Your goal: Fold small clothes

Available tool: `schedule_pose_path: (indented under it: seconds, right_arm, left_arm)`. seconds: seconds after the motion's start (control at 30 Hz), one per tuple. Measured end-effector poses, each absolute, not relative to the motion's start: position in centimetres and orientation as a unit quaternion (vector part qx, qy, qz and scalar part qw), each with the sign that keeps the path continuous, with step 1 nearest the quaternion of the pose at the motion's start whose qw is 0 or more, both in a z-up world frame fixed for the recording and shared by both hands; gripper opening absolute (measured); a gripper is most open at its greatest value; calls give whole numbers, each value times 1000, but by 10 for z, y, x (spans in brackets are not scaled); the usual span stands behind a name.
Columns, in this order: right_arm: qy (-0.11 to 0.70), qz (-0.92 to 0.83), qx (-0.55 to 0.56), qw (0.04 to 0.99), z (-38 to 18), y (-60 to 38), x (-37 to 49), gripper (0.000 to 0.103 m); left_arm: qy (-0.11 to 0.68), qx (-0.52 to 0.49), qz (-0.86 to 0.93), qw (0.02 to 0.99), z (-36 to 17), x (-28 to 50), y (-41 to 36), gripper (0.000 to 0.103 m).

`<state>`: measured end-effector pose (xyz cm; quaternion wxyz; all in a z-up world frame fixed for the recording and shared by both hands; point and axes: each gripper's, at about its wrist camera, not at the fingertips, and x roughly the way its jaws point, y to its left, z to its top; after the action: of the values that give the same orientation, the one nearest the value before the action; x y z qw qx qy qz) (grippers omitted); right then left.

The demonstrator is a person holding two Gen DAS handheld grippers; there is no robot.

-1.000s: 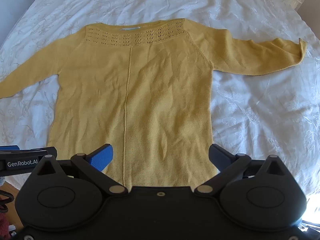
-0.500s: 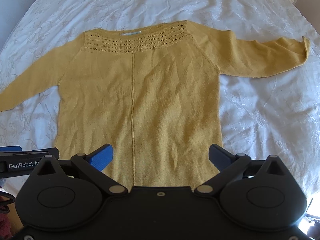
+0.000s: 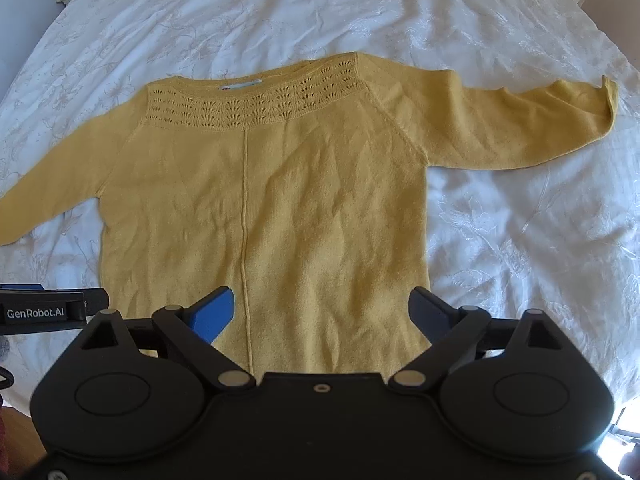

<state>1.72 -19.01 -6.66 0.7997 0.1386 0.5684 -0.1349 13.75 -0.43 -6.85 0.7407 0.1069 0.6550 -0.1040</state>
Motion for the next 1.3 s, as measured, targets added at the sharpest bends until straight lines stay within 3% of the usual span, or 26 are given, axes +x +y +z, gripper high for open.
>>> schedule_pose_path:
  seconds: [0.43, 0.53, 0.8, 0.9, 1.3]
  right_arm:
    - [564, -96, 176, 801, -90, -308, 5, 76]
    - [563, -115, 168, 801, -90, -354, 7, 65]
    - [510, -198, 134, 827, -67, -481, 27, 64]
    - [491, -219, 141, 832, -67, -523, 35, 54]
    - [464, -271, 165, 827, -109, -618, 55, 54]
  left_arm:
    - [607, 46, -105, 786, -50, 127, -63, 55]
    - [587, 27, -97, 804, -43, 123, -76, 55]
    - [524, 40, -87, 846, -30, 112, -108, 51]
    - [509, 43, -83, 855, -28, 109, -113, 52]
    - [517, -12, -33, 855, -28, 102, -108, 52]
